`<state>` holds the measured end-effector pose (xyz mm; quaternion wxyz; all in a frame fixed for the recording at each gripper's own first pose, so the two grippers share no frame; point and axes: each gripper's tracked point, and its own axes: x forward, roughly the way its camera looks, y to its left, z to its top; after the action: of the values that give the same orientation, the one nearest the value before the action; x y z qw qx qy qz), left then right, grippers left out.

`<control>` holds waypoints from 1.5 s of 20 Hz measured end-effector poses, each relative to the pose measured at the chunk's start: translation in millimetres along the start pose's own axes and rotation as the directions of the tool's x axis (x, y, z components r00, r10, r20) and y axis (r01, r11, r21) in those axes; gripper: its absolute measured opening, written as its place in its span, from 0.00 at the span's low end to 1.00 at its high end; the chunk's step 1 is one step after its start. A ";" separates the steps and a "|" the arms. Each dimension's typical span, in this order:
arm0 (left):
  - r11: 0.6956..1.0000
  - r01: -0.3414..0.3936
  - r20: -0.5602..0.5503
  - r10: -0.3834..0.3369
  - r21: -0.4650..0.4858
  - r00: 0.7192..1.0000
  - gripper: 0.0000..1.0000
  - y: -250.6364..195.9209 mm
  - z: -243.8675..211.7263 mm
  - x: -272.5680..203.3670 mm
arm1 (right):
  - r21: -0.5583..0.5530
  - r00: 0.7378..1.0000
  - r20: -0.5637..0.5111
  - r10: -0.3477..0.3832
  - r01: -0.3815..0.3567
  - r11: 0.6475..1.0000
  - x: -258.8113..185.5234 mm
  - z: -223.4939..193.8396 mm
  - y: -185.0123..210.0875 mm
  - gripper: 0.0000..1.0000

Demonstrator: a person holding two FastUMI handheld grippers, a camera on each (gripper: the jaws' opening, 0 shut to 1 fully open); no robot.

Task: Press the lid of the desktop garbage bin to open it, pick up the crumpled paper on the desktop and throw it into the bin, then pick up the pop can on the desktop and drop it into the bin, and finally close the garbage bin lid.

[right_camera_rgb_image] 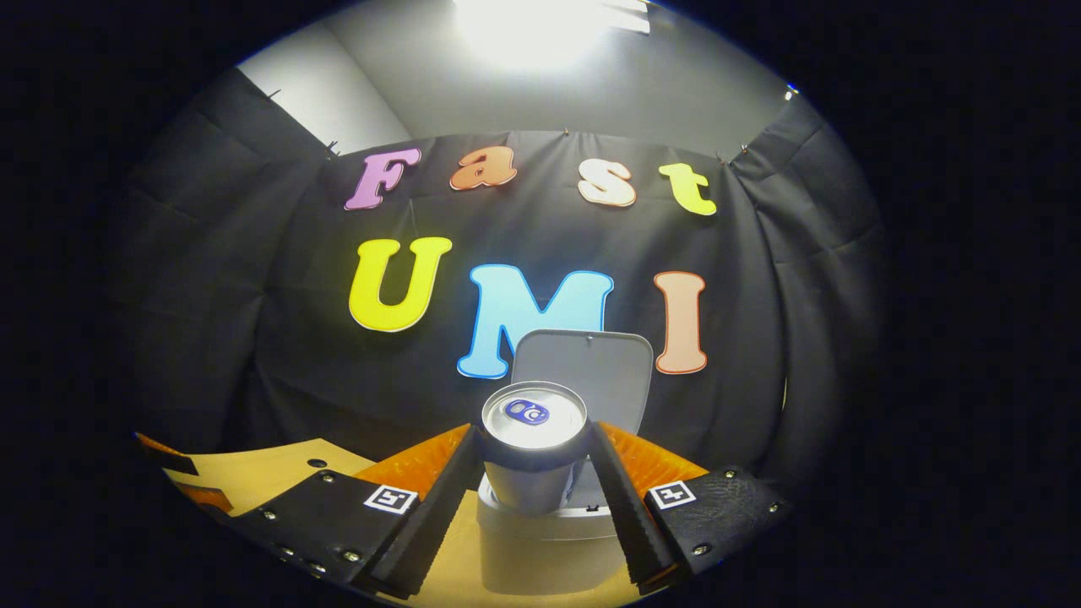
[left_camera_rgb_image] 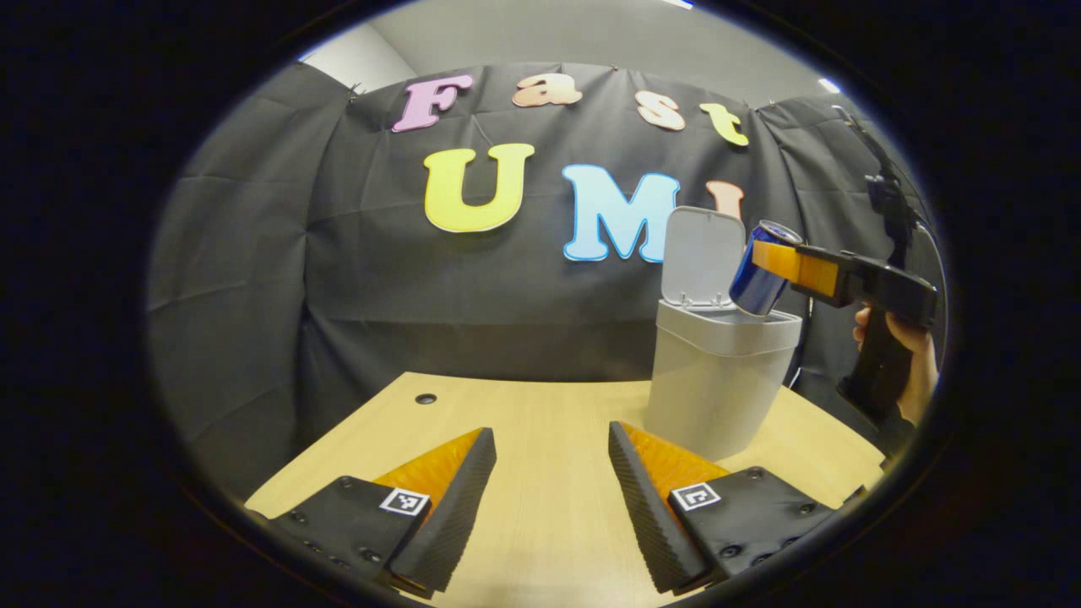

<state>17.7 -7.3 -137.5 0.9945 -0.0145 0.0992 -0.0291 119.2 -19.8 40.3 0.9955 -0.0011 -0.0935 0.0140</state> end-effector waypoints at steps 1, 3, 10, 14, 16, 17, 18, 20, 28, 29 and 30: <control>1.000 0.000 0.000 0.000 0.001 1.000 0.89 -0.6 0.2 -0.7 | -0.017 1.000 -0.006 -0.006 0.006 1.000 3.1 -2.0 -2.0 0.84; 1.000 -0.003 -0.001 0.003 0.002 1.000 0.97 -0.3 0.3 -1.1 | -0.018 1.000 -0.019 -0.004 0.004 1.000 6.4 -6.6 -1.2 0.84; 1.000 -0.006 -0.009 0.006 -0.012 1.000 0.89 -1.5 -3.3 1.5 | -0.059 1.000 -0.016 -0.012 0.011 0.998 16.5 -13.3 -3.7 0.84; 1.000 0.002 -0.009 -0.002 -0.002 1.000 0.89 -6.6 -3.6 1.5 | -0.062 0.997 -0.071 0.006 -0.010 0.998 23.2 -34.4 0.1 0.85; 1.000 0.001 -0.013 -0.001 -0.002 1.000 0.89 -6.2 -4.1 1.3 | -0.056 0.995 -0.098 0.009 -0.015 0.998 22.3 -40.1 2.0 0.85; 1.000 0.001 -0.018 -0.001 -0.006 1.000 0.89 -5.7 -6.7 2.1 | -0.060 0.994 -0.105 0.004 -0.010 0.998 22.7 -41.9 1.1 0.86; 1.000 0.001 -0.021 -0.001 -0.008 1.000 0.89 -5.3 -8.2 1.9 | -0.065 0.994 -0.107 0.001 -0.008 0.998 22.1 -42.1 0.8 0.86; 1.000 0.000 -0.025 0.000 -0.008 1.000 0.89 -5.3 -9.2 1.6 | -0.081 0.994 -0.108 -0.004 -0.005 0.997 21.0 -42.3 1.1 0.86; 1.000 0.027 -0.023 -0.027 -0.006 0.999 0.89 -16.0 -8.1 2.6 | -0.087 0.994 -0.113 -0.010 0.000 0.996 14.1 -40.0 1.3 0.87; 0.999 0.031 -0.022 -0.032 -0.005 0.999 0.89 -17.3 -8.7 2.5 | -0.088 0.993 -0.115 -0.012 0.002 0.996 13.0 -39.7 0.6 0.87; 0.999 0.036 -0.022 -0.036 -0.005 0.999 0.89 -18.1 -8.0 1.9 | -0.089 0.993 -0.119 -0.014 0.003 0.996 11.6 -38.5 0.4 0.87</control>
<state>16.9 -25.7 -145.1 0.9926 -0.0181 0.1100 -0.0471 137.7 -19.0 4.6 0.9983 -0.0459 -0.0345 0.0056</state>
